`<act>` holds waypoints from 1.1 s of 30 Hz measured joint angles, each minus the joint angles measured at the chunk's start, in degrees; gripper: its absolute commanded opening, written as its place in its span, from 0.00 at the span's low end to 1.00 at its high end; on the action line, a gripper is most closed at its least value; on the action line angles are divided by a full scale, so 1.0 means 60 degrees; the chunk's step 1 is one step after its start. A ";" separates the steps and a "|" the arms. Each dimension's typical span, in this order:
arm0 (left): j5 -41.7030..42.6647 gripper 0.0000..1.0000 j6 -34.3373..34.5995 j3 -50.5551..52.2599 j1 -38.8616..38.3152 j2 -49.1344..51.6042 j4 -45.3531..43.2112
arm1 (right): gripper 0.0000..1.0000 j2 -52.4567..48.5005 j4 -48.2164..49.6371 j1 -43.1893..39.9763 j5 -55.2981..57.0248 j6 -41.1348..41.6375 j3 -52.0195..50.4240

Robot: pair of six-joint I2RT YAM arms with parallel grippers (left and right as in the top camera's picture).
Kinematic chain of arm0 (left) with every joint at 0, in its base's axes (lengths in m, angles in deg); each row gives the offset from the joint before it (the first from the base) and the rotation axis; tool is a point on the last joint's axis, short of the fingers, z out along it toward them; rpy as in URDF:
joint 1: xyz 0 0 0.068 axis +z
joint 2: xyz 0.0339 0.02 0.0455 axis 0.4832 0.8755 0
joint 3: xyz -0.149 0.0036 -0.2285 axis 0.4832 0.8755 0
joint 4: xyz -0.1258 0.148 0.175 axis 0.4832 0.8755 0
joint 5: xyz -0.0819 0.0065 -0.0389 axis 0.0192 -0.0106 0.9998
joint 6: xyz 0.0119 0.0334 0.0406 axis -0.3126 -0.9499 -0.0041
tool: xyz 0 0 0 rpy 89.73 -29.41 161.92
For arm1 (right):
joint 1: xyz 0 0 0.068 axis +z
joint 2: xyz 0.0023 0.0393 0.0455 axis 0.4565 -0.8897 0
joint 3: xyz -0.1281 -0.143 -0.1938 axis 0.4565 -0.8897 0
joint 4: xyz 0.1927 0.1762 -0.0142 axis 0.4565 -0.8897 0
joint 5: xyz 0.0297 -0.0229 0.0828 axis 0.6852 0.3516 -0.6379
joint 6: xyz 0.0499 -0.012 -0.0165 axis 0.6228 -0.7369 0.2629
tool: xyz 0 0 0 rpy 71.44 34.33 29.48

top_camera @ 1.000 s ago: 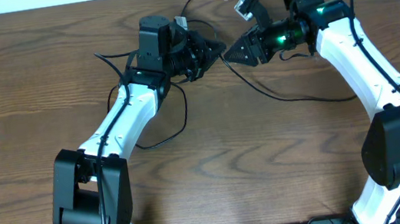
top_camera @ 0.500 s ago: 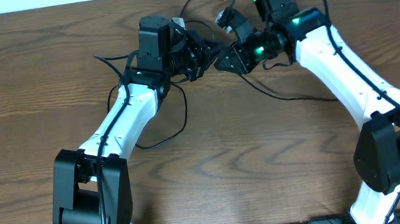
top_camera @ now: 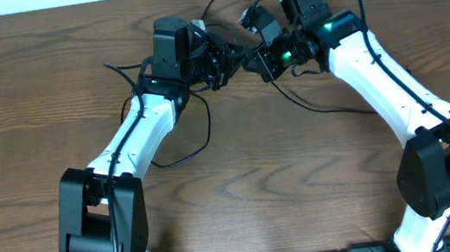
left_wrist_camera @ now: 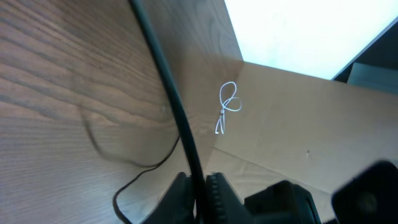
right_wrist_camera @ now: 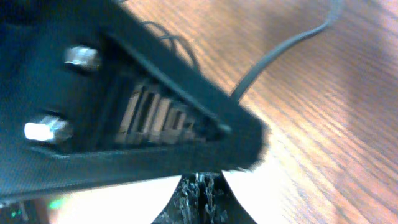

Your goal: Untangle cables

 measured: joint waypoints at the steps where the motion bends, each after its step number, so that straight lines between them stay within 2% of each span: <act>1: 0.0000 0.22 0.0004 -0.0007 0.0004 0.0000 -0.0025 | 0.01 0.0026 0.0073 -0.0124 0.0025 0.0102 -0.0004; 5: 0.0102 0.23 0.0007 -0.0029 -0.0015 0.0000 -0.0004 | 0.01 0.0426 0.0667 -0.0747 0.0113 0.0685 0.0004; 12: 0.0219 0.23 0.0004 -0.0029 -0.0080 0.0004 0.0091 | 0.01 0.2284 0.1654 -0.2113 0.0506 0.1596 0.0783; 20: 0.0270 0.23 0.0004 -0.0029 -0.0084 0.0004 0.0087 | 0.01 0.4095 0.1781 -0.4160 0.1049 0.2167 0.1712; 25: 0.0288 0.23 -0.0120 -0.0029 -0.0084 0.0004 0.0106 | 0.01 0.4736 0.1767 -0.5712 0.1206 0.2452 0.1734; 33: 0.0288 0.23 -0.0284 -0.0029 -0.0084 0.0004 0.0324 | 0.01 0.5031 0.1741 -0.7344 0.1468 0.2554 0.1734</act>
